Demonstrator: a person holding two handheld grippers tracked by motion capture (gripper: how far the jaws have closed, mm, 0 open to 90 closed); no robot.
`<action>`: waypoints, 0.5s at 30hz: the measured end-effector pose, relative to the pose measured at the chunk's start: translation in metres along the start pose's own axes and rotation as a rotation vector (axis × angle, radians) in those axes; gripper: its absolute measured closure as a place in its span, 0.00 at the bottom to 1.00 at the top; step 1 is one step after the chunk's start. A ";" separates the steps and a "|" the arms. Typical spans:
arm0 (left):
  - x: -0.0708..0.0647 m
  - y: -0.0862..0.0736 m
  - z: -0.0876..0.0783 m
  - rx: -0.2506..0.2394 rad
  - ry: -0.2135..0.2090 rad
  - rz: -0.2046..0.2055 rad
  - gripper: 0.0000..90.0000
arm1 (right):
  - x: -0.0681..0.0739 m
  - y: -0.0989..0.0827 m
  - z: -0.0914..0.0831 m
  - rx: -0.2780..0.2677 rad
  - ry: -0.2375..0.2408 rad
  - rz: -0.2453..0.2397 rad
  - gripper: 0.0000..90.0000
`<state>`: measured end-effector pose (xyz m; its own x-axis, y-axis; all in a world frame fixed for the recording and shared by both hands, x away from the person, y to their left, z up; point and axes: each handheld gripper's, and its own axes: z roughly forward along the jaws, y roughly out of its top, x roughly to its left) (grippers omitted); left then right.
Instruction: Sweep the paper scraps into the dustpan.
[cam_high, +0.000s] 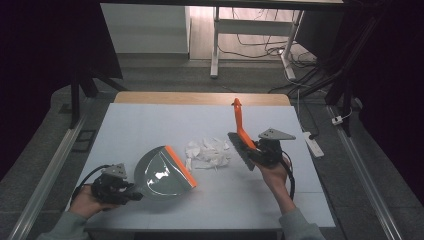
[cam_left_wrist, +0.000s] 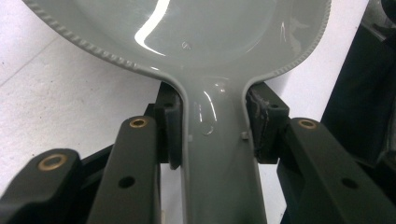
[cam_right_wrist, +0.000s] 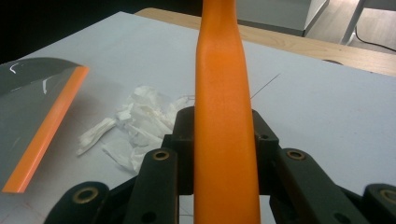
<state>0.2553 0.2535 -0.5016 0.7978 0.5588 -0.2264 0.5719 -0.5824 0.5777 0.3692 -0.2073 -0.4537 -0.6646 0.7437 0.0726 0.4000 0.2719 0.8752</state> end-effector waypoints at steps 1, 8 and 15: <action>0.000 0.000 0.000 0.003 -0.001 -0.002 0.68 | 0.000 0.000 0.000 0.000 0.000 0.000 0.78; 0.002 -0.002 0.003 0.036 -0.016 -0.016 0.68 | -0.005 0.003 0.012 0.007 -0.010 0.014 0.78; 0.004 -0.003 0.006 0.059 -0.030 -0.021 0.68 | -0.010 0.003 0.022 0.021 -0.023 0.026 0.78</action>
<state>0.2578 0.2533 -0.5091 0.7906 0.5537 -0.2616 0.5979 -0.6054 0.5254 0.3909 -0.2001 -0.4619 -0.6391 0.7646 0.0834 0.4302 0.2655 0.8628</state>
